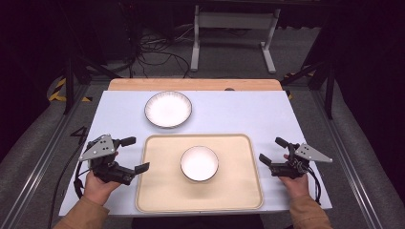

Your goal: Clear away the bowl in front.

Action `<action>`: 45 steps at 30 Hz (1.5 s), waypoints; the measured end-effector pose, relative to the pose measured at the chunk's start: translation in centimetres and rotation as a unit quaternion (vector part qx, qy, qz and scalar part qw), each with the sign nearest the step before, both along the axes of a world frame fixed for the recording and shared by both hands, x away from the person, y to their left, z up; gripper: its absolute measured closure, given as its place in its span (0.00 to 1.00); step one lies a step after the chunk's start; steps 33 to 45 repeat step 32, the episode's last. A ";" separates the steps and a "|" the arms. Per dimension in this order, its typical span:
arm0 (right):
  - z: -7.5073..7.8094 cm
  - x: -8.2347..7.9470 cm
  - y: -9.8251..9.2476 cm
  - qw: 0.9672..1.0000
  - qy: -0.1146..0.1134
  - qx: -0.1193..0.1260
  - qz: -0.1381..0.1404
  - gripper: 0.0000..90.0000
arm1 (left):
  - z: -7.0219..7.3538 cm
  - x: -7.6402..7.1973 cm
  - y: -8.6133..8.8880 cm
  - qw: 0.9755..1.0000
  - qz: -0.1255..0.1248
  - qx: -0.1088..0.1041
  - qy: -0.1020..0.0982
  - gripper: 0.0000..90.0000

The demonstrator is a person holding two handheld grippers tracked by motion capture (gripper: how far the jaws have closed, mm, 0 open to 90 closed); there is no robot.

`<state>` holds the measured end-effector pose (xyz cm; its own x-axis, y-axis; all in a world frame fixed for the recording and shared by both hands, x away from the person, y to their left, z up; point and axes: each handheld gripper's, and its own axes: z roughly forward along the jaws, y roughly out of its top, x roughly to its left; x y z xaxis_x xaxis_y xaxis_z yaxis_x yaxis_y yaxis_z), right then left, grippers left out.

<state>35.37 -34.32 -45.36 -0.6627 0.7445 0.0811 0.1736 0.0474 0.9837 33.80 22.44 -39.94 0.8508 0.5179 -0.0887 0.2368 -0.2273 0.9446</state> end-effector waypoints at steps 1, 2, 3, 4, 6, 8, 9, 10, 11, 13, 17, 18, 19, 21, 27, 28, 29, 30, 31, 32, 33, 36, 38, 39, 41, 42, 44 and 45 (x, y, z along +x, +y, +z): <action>0.0 0.0 0.0 1.000 0.000 0.000 0.000 0.00 | -0.4 0.0 0.1 1.000 0.004 -0.008 0.006 0.00; 0.0 0.0 0.0 1.000 0.000 0.000 0.000 0.00 | -0.8 0.1 0.3 1.000 0.007 -0.013 0.007 0.00; 0.0 0.0 0.0 1.000 0.000 0.000 0.000 0.00 | -1.2 0.1 0.5 1.000 0.011 -0.021 0.012 0.00; 0.0 0.0 0.0 1.000 0.000 0.000 0.000 0.00 | -1.5 0.2 0.7 1.000 0.013 -0.023 0.015 0.00; 0.0 0.0 0.0 1.000 -0.001 0.000 0.000 0.00 | -2.5 0.3 1.0 0.998 0.020 -0.046 0.034 0.00; 0.0 0.0 0.0 1.000 -0.001 0.001 0.001 0.00 | -3.3 0.4 1.3 0.997 0.028 -0.062 0.044 0.00; 0.0 0.0 0.0 1.000 -0.001 0.001 0.001 0.00 | -3.8 0.6 1.5 0.996 0.033 -0.064 0.046 0.00; 0.0 0.0 0.0 1.000 -0.001 0.001 0.001 0.00 | -3.8 0.6 1.5 0.996 0.033 -0.064 0.046 0.00; 0.0 0.0 0.0 1.000 0.000 0.001 0.001 0.00 | -4.0 0.6 1.7 0.996 0.038 -0.062 0.047 0.00; 0.0 0.0 0.0 1.000 0.000 0.002 0.001 0.00 | -4.7 0.8 1.9 0.996 0.048 -0.060 0.049 0.00; 0.0 0.0 0.0 1.000 0.000 0.003 0.001 0.00 | -5.8 1.2 2.5 0.995 0.062 -0.057 0.061 0.00; 0.0 0.0 0.0 1.000 0.000 0.004 0.000 0.00 | -6.0 1.3 2.6 0.995 0.064 -0.056 0.057 0.00; 0.0 0.0 0.0 1.000 0.000 0.004 0.001 0.00 | -6.1 1.3 2.7 0.994 0.066 -0.061 0.060 0.00; 0.0 0.0 0.0 1.000 0.000 0.004 0.000 0.00 | -6.1 1.2 2.6 0.994 0.067 -0.063 0.059 0.00; 0.0 0.0 -0.1 1.000 0.000 0.006 -0.002 0.00 | -6.2 1.3 2.4 0.994 0.058 -0.060 0.064 0.00; 0.0 0.0 -0.1 1.000 -0.001 0.006 -0.002 0.00 | -6.2 1.3 2.4 0.994 0.059 -0.061 0.066 0.00; 0.0 0.0 -0.1 1.000 -0.001 0.006 -0.002 0.00 | -6.3 1.3 2.5 0.994 0.058 -0.062 0.067 0.00; 0.0 0.0 -0.1 1.000 -0.001 0.006 -0.002 0.00 | -6.3 1.3 2.5 0.994 0.059 -0.065 0.070 0.00; 0.0 0.0 -0.1 1.000 -0.001 0.006 -0.002 0.00 | -6.3 1.3 2.6 0.994 0.059 -0.065 0.070 0.00; 0.0 0.0 -0.1 1.000 -0.001 0.006 -0.002 0.00 | -6.3 1.3 2.6 0.993 0.060 -0.066 0.071 0.00; 0.0 0.0 -0.1 1.000 -0.001 0.006 -0.002 0.00 | -6.3 1.3 2.6 0.993 0.060 -0.066 0.071 0.00; 0.0 0.0 -0.1 1.000 -0.001 0.006 -0.002 0.00 | -6.3 1.3 2.6 0.993 0.060 -0.066 0.071 0.00; 0.0 0.0 -0.1 1.000 -0.001 0.006 -0.002 0.00 | -6.3 1.3 2.6 0.993 0.060 -0.066 0.071 0.00; 0.0 0.0 -0.1 1.000 -0.001 0.006 -0.002 0.00 | -6.3 1.3 2.6 0.993 0.060 -0.066 0.071 0.00; 0.0 0.0 -0.1 1.000 -0.001 0.006 -0.002 0.00 | -6.3 1.3 2.6 0.993 0.060 -0.066 0.071 0.00; 0.0 0.0 -0.1 1.000 -0.001 0.006 -0.002 0.00 | -6.3 1.3 2.6 0.993 0.060 -0.066 0.071 0.00; 0.0 0.0 -0.1 1.000 -0.001 0.006 -0.002 0.00 | -6.3 1.3 2.6 0.993 0.060 -0.066 0.071 0.00; 0.0 0.0 -0.1 1.000 -0.001 0.006 -0.002 0.00 | -6.3 1.3 2.6 0.993 0.060 -0.066 0.071 0.00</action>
